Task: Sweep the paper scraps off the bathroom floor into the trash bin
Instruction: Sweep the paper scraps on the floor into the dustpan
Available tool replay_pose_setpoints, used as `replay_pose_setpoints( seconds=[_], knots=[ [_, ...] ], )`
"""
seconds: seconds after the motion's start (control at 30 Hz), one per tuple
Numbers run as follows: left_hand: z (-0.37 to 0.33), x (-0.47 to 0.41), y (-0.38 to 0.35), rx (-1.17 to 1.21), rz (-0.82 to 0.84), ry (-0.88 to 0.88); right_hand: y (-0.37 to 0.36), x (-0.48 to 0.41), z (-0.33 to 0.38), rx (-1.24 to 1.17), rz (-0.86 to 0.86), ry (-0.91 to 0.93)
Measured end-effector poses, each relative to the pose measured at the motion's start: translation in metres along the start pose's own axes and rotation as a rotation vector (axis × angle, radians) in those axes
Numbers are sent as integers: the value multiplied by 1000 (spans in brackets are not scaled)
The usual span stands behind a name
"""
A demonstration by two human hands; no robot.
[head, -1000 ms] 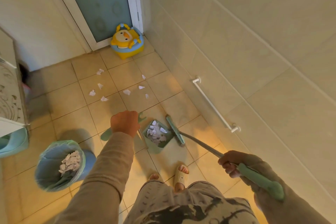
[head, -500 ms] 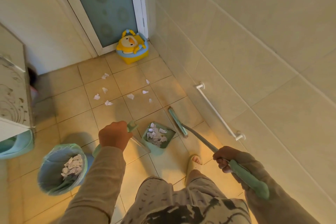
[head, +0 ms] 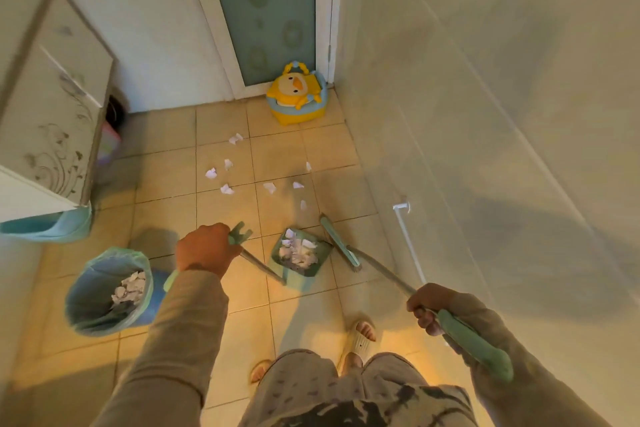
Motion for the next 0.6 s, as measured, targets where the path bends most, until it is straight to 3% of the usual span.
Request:
replay_pose_setpoints(
  seconds=[0.33,0.6],
  knots=[
    [-27,-6,-1,140,-28,179,74,-11,83,93,-60,98],
    [-17,-60,29,158,-10,180,86,-13,166,147,-110,135]
  ],
)
Point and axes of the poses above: each hand's wrist, its own x-axis away from the middle knuckle, its own y-axis out of the back of the hand, z = x × y, the point moved 8 cm from there along -x, towards the middle knuckle, and after that the axes turned 15 degrees about z, right-handed, at the moved point
